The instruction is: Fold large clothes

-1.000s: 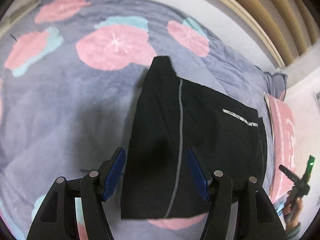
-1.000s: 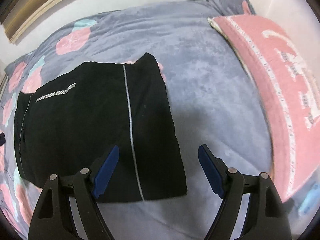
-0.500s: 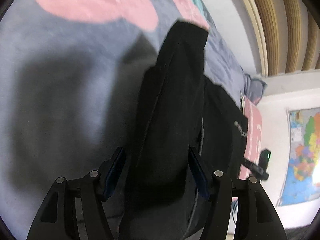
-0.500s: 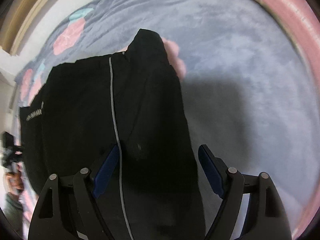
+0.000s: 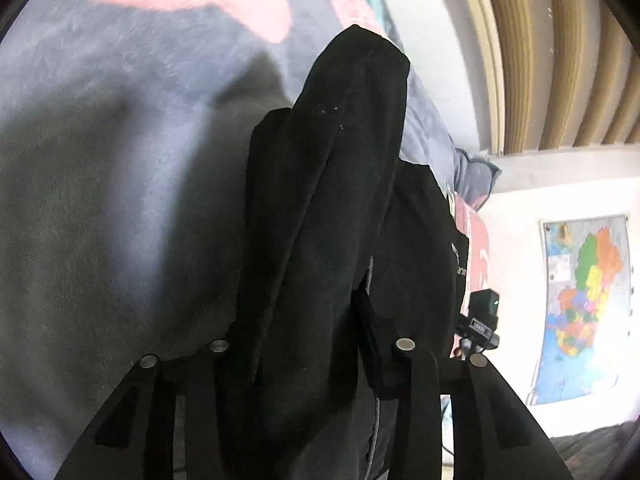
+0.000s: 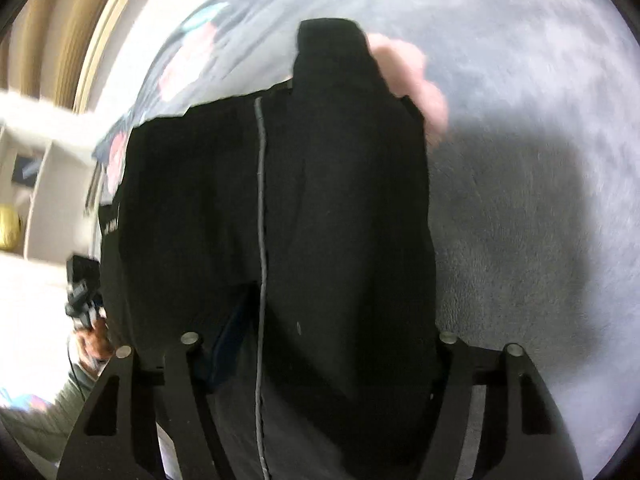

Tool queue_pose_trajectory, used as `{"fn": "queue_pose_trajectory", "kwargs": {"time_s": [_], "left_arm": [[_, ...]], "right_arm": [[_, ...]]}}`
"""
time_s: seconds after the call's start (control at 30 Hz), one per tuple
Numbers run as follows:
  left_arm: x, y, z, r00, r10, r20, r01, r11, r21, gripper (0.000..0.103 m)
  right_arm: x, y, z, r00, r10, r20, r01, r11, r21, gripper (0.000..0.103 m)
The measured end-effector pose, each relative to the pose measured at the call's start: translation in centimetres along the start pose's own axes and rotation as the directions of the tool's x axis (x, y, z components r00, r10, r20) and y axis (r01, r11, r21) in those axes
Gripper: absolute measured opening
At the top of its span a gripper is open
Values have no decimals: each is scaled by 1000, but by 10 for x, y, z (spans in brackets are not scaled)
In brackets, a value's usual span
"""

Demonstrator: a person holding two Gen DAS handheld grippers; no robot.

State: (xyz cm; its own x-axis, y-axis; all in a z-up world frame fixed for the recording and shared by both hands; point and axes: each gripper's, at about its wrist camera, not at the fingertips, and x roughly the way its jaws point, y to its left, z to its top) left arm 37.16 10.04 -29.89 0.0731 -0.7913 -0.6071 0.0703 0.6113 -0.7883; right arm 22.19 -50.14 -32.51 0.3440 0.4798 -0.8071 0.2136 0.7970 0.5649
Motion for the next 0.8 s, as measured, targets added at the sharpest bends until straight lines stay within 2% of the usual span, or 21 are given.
{"fn": "queue_pose_trajectory", "kwargs": {"time_s": [0.07, 0.1, 0.17, 0.27, 0.3, 0.33, 0.37, 0.4, 0.47, 0.53, 0.67, 0.8], "left_arm": [[3, 6, 0, 1000, -28, -4, 27, 999, -43, 42], [6, 8, 0, 1000, -31, -5, 30, 998, -59, 44], [14, 9, -2, 1000, -5, -9, 5, 997, -73, 59], [22, 4, -6, 999, 26, 18, -25, 997, -67, 61], [21, 2, -9, 999, 34, 36, -31, 997, -76, 59], [19, -1, -13, 998, 34, 49, -30, 996, -79, 50], [15, -7, -18, 997, 37, 66, -33, 997, -69, 42], [12, -15, -22, 995, 44, 85, -40, 998, -49, 39], [1, -38, -38, 992, 36, 119, -35, 999, -5, 31], [-12, -64, -55, 989, 18, 146, -24, 999, 40, 29], [-36, -114, -96, 984, 7, 176, -27, 993, 115, 28], [-64, -151, -150, 980, 24, 196, -58, 984, 169, 28]], "right_arm": [[1, -1, 1, 1000, 4, -7, -4, 1000, 0, 71], [4, -3, 2, 1000, 9, -11, -8, 1000, 13, 74], [11, -7, 3, 999, 27, -19, -27, 999, 36, 81], [12, -2, 3, 1000, 25, -7, -24, 999, 49, 81], [10, 2, 2, 1000, 12, 3, -12, 999, 40, 74], [5, 9, -1, 1000, -8, 16, 7, 1000, 20, 69], [-2, 16, -4, 999, -27, 29, 27, 1000, -3, 57], [-13, 28, -7, 998, -44, 51, 46, 999, -30, 46], [-34, 45, -17, 995, -46, 89, 51, 997, -53, 40], [-53, 63, -30, 991, -51, 124, 61, 995, -73, 37], [-99, 106, -69, 979, -40, 202, 65, 990, -122, 30], [-137, 138, -114, 970, -40, 240, 80, 983, -162, 28]]}}
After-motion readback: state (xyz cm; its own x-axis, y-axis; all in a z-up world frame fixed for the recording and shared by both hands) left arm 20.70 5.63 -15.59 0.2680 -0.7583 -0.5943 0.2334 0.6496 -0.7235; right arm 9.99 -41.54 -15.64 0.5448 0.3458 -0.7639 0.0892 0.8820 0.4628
